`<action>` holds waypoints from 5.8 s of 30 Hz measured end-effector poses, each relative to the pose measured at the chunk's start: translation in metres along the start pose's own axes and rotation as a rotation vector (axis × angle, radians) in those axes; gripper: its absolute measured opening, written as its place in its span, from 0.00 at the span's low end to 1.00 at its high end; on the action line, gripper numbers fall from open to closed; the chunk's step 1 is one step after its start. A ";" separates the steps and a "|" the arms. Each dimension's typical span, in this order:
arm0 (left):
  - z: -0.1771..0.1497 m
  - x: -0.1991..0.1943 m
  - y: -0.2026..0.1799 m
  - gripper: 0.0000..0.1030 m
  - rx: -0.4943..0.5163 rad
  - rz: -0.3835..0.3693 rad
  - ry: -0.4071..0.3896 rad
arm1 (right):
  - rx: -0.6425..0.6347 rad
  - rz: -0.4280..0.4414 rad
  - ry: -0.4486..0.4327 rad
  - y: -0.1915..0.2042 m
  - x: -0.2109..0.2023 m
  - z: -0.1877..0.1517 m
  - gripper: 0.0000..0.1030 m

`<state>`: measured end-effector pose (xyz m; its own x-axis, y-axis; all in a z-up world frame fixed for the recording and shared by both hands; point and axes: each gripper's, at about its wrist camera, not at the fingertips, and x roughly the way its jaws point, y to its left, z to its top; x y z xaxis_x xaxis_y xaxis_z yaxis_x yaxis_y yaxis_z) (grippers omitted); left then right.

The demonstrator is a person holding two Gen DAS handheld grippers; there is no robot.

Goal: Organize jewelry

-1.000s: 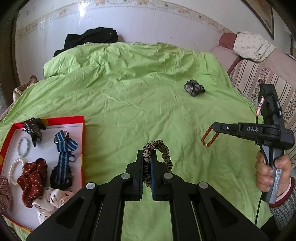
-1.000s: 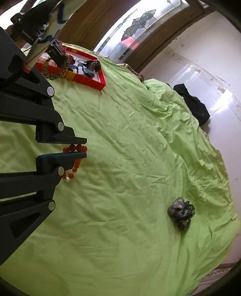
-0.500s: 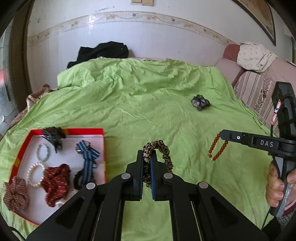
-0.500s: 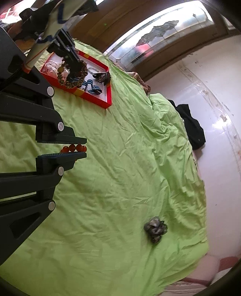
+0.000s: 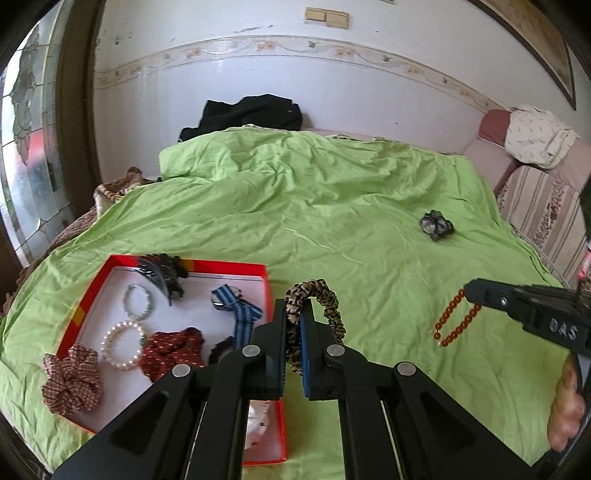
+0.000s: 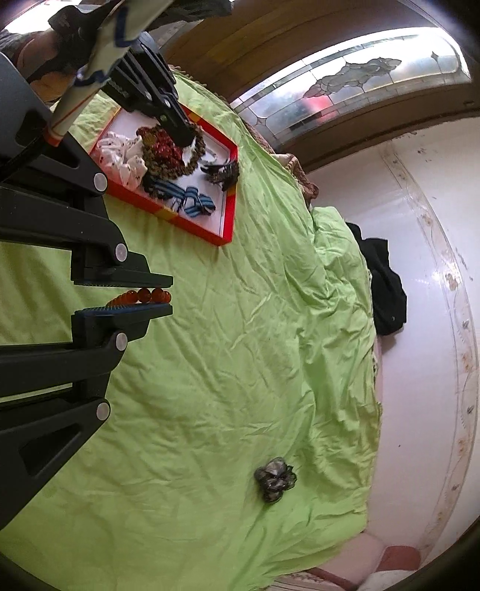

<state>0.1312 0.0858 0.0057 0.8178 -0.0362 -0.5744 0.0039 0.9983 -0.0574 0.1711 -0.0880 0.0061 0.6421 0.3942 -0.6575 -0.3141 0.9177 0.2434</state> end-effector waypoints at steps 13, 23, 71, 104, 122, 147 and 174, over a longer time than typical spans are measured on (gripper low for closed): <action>0.009 -0.017 0.038 0.06 -0.038 0.073 -0.040 | -0.140 0.017 -0.012 0.089 0.001 0.003 0.09; 0.010 -0.011 0.083 0.06 -0.123 0.106 -0.013 | -0.188 0.039 0.003 0.125 0.015 0.010 0.09; -0.061 0.049 0.182 0.06 -0.251 0.258 0.360 | -0.220 0.069 0.281 0.191 0.231 0.020 0.09; -0.030 -0.079 0.153 0.93 -0.220 0.480 -0.189 | -0.076 -0.099 0.035 0.146 0.059 -0.049 0.71; -0.069 -0.154 0.107 1.00 -0.040 0.592 -0.205 | -0.013 -0.189 0.084 0.143 0.035 -0.122 0.73; -0.124 -0.141 0.124 1.00 -0.143 0.511 -0.034 | -0.133 -0.292 -0.055 0.189 -0.024 -0.146 0.87; -0.124 -0.148 0.116 1.00 -0.120 0.499 -0.033 | -0.120 -0.252 -0.026 0.187 -0.021 -0.147 0.88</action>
<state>-0.0603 0.2015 -0.0173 0.7207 0.4470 -0.5299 -0.4564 0.8813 0.1226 -0.0037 0.0683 -0.0393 0.7280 0.1567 -0.6674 -0.2213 0.9751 -0.0125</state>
